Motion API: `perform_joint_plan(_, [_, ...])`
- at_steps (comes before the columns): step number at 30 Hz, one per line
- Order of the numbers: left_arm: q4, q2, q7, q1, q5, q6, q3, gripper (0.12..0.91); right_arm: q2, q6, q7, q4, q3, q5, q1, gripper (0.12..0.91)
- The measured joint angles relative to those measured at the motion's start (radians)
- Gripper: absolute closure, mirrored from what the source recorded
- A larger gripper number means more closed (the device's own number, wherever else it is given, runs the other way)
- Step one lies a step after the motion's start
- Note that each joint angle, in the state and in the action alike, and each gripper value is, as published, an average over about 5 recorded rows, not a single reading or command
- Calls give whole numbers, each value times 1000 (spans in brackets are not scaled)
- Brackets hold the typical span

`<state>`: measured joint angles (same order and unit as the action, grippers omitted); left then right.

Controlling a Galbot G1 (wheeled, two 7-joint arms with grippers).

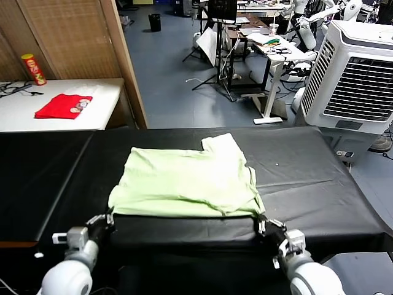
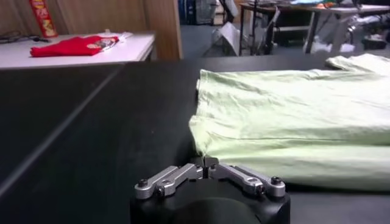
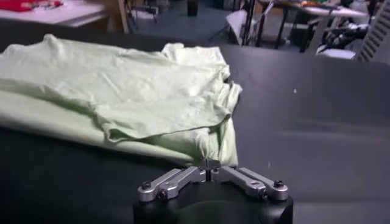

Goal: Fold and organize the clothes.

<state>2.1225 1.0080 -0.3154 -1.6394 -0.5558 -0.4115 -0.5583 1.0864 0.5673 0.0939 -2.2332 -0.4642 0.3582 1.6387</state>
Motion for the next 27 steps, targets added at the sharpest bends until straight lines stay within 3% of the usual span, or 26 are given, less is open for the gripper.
perform_joint_plan(5, [53, 1, -40, -78, -5, -6, -25, 890, -6, 14, -7, -40, -9, 6, 32, 621])
perform_joint_plan(9, [87, 9, -85, -94, -36, -39, -32, 756, -20, 35, -7, -73, -29, 40, 31, 389])
perform_joint_plan(12, [112, 3, -129, -97, -88, -77, -35, 606, -34, 30, -9, -91, -54, 87, 17, 271])
perform_joint_plan(15, [141, -14, -162, -97, -128, -124, -46, 438, -46, -8, -12, -83, -73, 124, -29, 235])
perform_joint_plan(18, [169, -31, -156, -86, -141, -148, -63, 297, -48, -52, -9, -24, -63, 132, -135, 228])
perform_joint_plan(22, [169, -65, -104, -21, -172, -129, -70, 238, -43, -75, -6, 102, -11, 136, -329, 227])
perform_joint_plan(27, [93, -110, -84, 178, -248, -133, -22, 232, -31, -95, 2, 283, 93, 138, -572, 227])
